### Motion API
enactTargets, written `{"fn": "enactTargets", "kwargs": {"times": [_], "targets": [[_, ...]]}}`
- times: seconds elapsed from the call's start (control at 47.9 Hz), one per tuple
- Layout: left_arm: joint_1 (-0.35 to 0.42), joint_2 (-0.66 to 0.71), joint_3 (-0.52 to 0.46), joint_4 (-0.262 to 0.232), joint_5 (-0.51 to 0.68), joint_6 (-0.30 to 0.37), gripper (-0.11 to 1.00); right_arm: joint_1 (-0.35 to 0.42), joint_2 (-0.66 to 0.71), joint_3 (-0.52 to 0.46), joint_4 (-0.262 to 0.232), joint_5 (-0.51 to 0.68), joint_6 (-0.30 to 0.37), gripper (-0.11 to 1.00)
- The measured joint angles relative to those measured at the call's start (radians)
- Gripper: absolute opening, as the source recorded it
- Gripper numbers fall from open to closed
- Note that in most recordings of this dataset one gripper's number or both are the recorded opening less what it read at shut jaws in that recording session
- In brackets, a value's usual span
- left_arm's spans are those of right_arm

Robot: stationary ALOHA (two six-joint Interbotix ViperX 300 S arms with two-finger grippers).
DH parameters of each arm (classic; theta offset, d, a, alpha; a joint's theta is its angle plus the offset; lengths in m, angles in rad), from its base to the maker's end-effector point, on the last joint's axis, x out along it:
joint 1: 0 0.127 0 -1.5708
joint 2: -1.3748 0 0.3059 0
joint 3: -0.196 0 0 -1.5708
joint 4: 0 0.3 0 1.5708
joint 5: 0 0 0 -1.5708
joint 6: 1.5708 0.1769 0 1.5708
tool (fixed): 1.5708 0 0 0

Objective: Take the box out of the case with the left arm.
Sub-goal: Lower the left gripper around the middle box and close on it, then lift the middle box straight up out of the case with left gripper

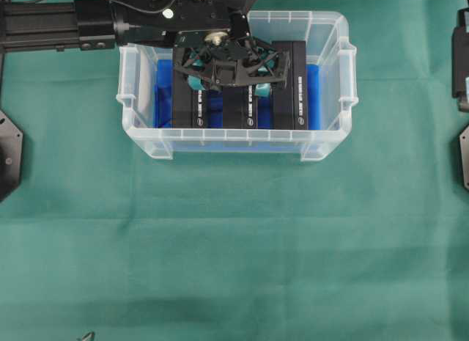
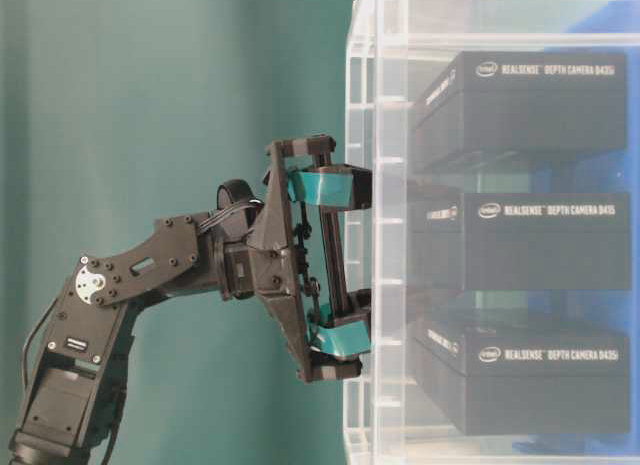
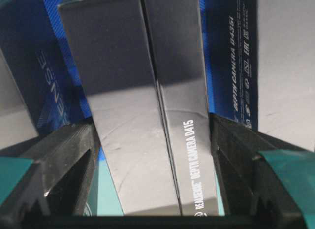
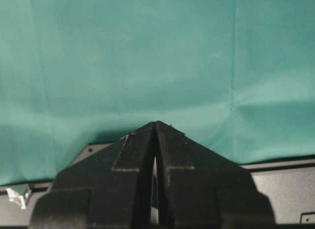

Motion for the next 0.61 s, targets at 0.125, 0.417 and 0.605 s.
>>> {"fn": "enactTargets", "kwargs": {"times": [0.125,0.417,0.605], "targets": [[0.0,0.0,0.0,0.0,0.003,0.0,0.62,0.0,0.0,-0.002,0.002,0.0,0.0,0.01],[0.0,0.0,-0.005,0.0,0.02,0.0,0.62,0.0,0.0,0.0,0.002,0.0,0.0,0.01],[0.0,0.0,-0.043,-0.003,0.103,0.0,0.62,0.0,0.0,0.0,0.002,0.0,0.0,0.01]]}}
